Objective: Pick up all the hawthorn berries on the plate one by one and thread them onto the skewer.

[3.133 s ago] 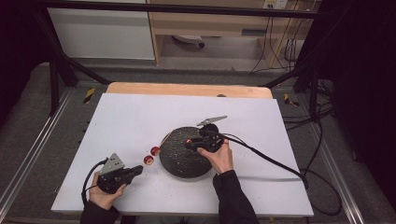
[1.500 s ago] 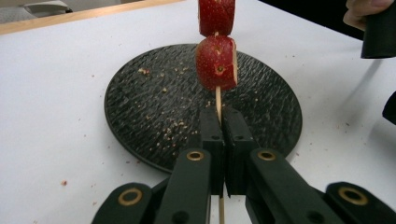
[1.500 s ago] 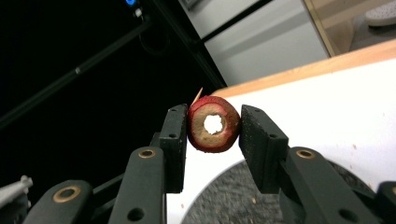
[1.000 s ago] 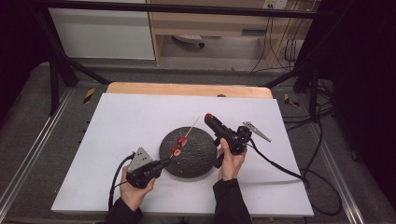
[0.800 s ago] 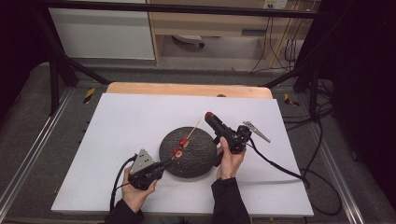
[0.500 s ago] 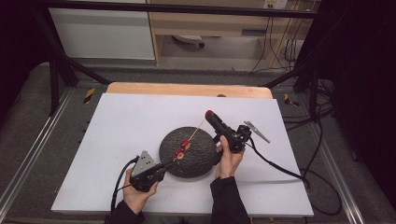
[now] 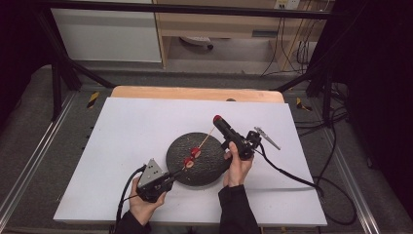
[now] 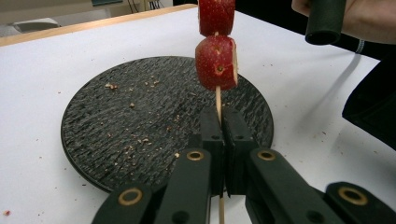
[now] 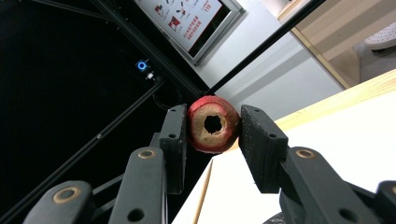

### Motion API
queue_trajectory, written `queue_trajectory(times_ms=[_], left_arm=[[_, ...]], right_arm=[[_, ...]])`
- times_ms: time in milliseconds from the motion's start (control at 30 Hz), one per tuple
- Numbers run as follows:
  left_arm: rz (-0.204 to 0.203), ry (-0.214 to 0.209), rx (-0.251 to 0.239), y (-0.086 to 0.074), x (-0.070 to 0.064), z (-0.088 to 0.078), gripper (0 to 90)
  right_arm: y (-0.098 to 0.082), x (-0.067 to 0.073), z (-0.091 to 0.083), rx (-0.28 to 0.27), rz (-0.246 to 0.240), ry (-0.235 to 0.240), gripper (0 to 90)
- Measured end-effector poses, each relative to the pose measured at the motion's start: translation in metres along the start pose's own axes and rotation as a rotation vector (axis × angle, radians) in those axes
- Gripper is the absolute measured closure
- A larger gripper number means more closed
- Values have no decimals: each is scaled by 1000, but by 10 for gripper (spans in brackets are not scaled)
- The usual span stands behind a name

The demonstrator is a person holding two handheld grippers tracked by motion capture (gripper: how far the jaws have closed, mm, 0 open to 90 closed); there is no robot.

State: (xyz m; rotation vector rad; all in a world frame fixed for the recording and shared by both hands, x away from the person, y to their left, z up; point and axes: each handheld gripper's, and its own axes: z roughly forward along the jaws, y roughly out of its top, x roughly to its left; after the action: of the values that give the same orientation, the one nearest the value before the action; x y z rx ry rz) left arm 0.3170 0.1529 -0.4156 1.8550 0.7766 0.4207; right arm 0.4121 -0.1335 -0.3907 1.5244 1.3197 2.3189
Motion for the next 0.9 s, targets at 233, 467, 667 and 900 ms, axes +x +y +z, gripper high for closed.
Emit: queue_trajectory(times_ms=[233, 467, 667, 900], left_arm=[[-1, 2, -11, 1, 0, -1, 881], [-13, 16, -26, 1, -3, 1, 880], [-14, 36, -37, 2, -6, 6, 880], [-20, 41, -47, 4, -10, 11, 880]], right_arm=[[-2, 0, 0, 1, 19, 14, 631], [-5, 1, 0, -1, 42, 29, 631], [-7, 1, 0, -5, 60, 35, 631], [-8, 0, 0, -4, 69, 36, 632]])
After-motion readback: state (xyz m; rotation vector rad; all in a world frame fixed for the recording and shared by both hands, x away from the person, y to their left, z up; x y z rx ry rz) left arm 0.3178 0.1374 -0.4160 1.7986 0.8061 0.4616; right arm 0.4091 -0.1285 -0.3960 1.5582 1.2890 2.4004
